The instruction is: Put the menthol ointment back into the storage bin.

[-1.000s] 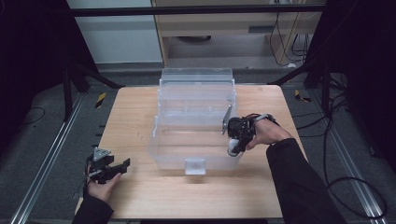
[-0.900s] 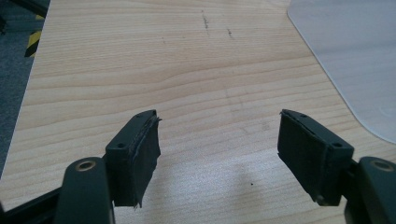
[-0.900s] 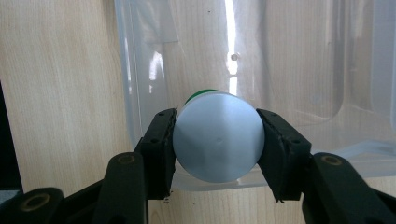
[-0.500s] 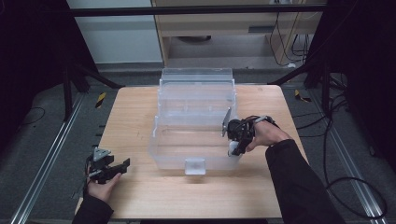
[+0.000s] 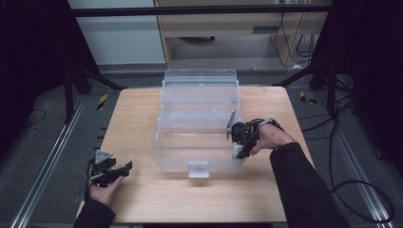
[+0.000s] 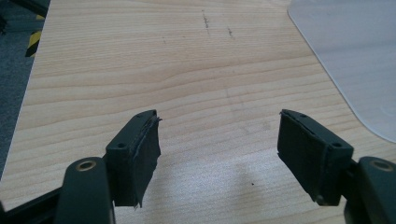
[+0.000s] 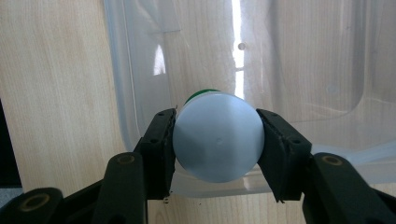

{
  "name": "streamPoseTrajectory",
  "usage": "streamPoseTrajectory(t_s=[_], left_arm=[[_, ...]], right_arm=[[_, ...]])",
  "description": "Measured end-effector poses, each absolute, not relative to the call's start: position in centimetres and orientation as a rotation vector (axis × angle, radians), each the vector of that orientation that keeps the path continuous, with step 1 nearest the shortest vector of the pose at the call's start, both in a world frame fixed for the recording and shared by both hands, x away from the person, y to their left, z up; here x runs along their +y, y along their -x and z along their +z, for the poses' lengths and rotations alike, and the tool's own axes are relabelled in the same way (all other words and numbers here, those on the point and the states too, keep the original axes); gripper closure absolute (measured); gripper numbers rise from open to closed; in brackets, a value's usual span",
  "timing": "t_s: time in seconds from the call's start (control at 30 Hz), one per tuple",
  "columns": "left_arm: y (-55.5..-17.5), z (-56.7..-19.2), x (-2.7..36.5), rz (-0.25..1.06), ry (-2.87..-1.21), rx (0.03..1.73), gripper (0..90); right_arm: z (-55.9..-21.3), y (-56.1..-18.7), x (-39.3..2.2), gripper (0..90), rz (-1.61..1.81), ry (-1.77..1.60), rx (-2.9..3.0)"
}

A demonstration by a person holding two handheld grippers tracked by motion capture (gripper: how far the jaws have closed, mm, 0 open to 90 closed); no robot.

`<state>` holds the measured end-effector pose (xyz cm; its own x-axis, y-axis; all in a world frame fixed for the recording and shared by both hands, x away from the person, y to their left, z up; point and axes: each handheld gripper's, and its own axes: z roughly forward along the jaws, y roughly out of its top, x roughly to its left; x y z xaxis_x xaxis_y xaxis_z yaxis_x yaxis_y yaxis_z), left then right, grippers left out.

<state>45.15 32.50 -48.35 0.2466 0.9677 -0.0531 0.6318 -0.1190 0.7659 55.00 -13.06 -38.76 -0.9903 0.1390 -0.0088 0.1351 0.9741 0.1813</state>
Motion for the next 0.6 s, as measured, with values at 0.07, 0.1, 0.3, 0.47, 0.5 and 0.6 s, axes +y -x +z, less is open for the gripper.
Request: streamPoseTrajectory(t_s=[0.07,0.1,0.3,0.47,0.5,0.6], left_arm=[[-45.15,-48.34,32.52,0.626,-1.838,1.461,28.9],[-45.14,-48.35,32.51,0.624,-1.837,1.464,28.9],[-45.15,-48.35,32.51,0.623,-1.836,1.463,28.9],[-45.15,-48.36,32.51,0.623,-1.837,1.463,28.9],[-45.15,-48.35,32.51,0.624,-1.837,1.465,28.9],[-45.15,-48.35,32.52,0.624,-1.837,1.465,28.9]], right_arm=[[-38.84,-55.03,-13.05,49.8,0.282,-0.212,3.101],[-38.86,-55.02,-13.04,49.7,0.282,-0.22,3.101],[-38.54,-54.97,-13.21,49.4,0.307,-0.23,3.101],[-38.26,-54.93,-13.38,49.4,0.318,-0.237,3.089],[-38.17,-54.93,-13.4,49.4,0.316,-0.242,3.09],[-38.06,-54.85,-13.48,49.4,0.328,-0.252,3.083]])
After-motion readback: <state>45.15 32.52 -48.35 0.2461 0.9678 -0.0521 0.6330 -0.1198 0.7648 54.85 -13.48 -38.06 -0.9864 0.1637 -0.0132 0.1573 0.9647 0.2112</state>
